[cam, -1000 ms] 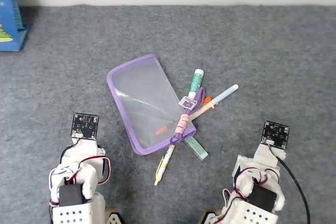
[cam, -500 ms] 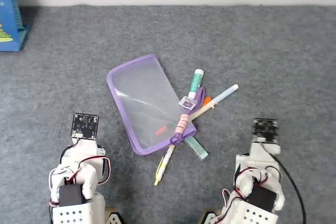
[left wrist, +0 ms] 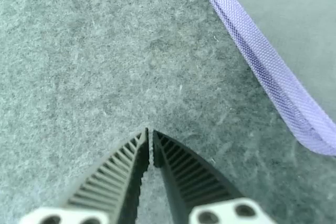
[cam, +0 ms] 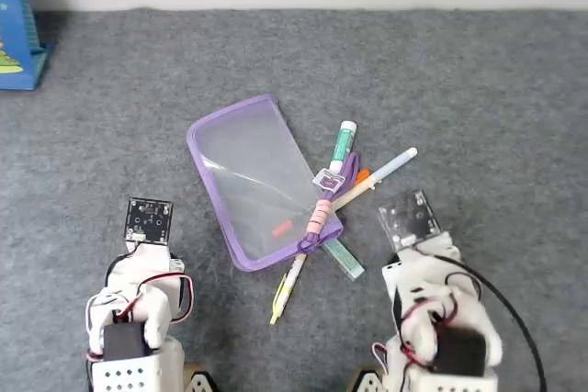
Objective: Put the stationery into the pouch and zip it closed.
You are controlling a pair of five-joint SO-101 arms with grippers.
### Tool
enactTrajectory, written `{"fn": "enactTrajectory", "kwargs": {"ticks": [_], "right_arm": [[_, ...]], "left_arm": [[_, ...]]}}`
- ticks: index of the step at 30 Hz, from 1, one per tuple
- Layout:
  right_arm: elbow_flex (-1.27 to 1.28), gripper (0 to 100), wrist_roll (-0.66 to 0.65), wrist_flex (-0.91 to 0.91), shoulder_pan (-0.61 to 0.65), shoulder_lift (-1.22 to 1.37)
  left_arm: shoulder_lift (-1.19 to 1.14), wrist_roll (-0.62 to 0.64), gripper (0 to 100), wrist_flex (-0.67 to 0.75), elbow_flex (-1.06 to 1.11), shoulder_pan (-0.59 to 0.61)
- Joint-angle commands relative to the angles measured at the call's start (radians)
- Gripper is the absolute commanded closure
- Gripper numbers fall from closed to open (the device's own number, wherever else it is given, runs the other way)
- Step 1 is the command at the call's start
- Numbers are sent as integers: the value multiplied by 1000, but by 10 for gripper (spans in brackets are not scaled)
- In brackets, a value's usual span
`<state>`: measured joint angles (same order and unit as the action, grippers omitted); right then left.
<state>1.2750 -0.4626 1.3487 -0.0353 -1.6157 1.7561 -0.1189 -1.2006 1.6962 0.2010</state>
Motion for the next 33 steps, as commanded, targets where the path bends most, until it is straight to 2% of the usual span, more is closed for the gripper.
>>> {"fn": "enactTrajectory", "kwargs": {"ticks": [1, 8, 15, 22, 26, 33], "right_arm": [[-140, 987, 17, -21, 18, 225], [-328, 986, 32, -45, 35, 527], [-470, 872, 351, -47, 260, 670], [-565, 867, 517, -134, 467, 809], [-565, 866, 543, -214, 536, 894], [-565, 866, 542, -300, 538, 1087]], "left_arm": [[9, -9, 986, -2, -12, 8], [9, -9, 986, -2, -12, 8], [9, -9, 986, -2, -12, 8], [9, -9, 986, -2, -12, 8], [9, -9, 986, -2, -12, 8], [9, -9, 986, -2, -12, 8]]}}
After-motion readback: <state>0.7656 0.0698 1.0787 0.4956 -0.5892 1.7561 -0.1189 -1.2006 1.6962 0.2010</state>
